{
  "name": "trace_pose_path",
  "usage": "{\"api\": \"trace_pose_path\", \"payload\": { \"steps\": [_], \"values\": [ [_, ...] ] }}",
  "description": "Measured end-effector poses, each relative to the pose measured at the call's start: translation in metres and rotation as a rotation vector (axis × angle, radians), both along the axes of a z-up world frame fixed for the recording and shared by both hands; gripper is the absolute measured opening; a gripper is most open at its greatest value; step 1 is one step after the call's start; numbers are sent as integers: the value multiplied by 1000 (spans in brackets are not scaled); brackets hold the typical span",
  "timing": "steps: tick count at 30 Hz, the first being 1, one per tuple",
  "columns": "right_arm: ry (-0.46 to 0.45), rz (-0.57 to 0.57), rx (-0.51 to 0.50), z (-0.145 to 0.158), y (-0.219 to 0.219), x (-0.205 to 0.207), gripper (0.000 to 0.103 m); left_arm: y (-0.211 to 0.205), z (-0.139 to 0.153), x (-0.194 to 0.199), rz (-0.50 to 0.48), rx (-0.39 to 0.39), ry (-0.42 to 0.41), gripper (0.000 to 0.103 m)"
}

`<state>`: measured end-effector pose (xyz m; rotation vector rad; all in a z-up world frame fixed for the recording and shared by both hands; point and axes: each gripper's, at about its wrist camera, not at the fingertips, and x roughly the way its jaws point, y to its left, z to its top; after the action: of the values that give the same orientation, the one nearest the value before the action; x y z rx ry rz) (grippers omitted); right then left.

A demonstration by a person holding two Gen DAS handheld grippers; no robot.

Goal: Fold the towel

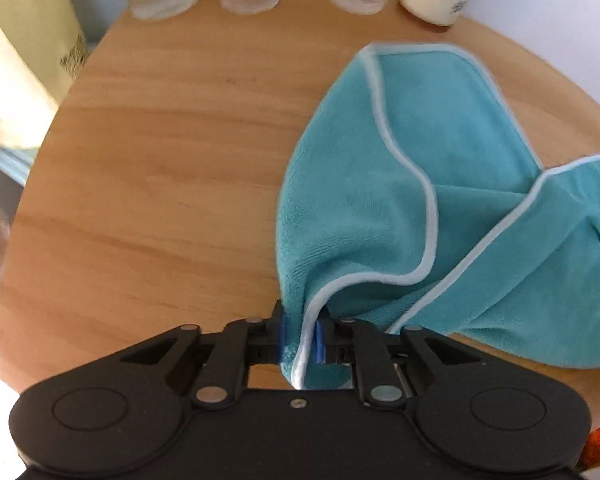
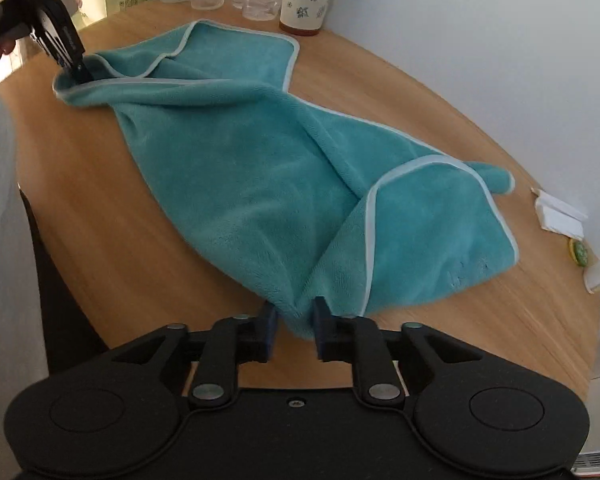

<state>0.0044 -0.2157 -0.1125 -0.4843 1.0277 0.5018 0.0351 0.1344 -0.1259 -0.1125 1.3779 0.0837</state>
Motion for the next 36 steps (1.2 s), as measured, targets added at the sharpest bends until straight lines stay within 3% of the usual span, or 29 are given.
{"api": "trace_pose_path", "payload": {
  "steps": [3,9,15,19,29,36],
  "values": [
    [-15,-57,25,12,-12,11,39,1,7,1,-9,-11,-5,27],
    [-89,-277,65,25,-33,63,43,4,34,15,-21,-42,-76,41],
    [-171,-463,122,33,-57,127,47,-6,41,49,-59,-65,-101,45],
    [-165,-517,128,27,-67,167,49,-10,33,69,-80,-42,-85,45],
    [57,-503,124,-20,-79,250,50,-31,18,125,-166,-20,-79,45],
    [93,-456,71,-40,-84,278,50,-48,8,148,-281,20,-44,40]
  ]
}}
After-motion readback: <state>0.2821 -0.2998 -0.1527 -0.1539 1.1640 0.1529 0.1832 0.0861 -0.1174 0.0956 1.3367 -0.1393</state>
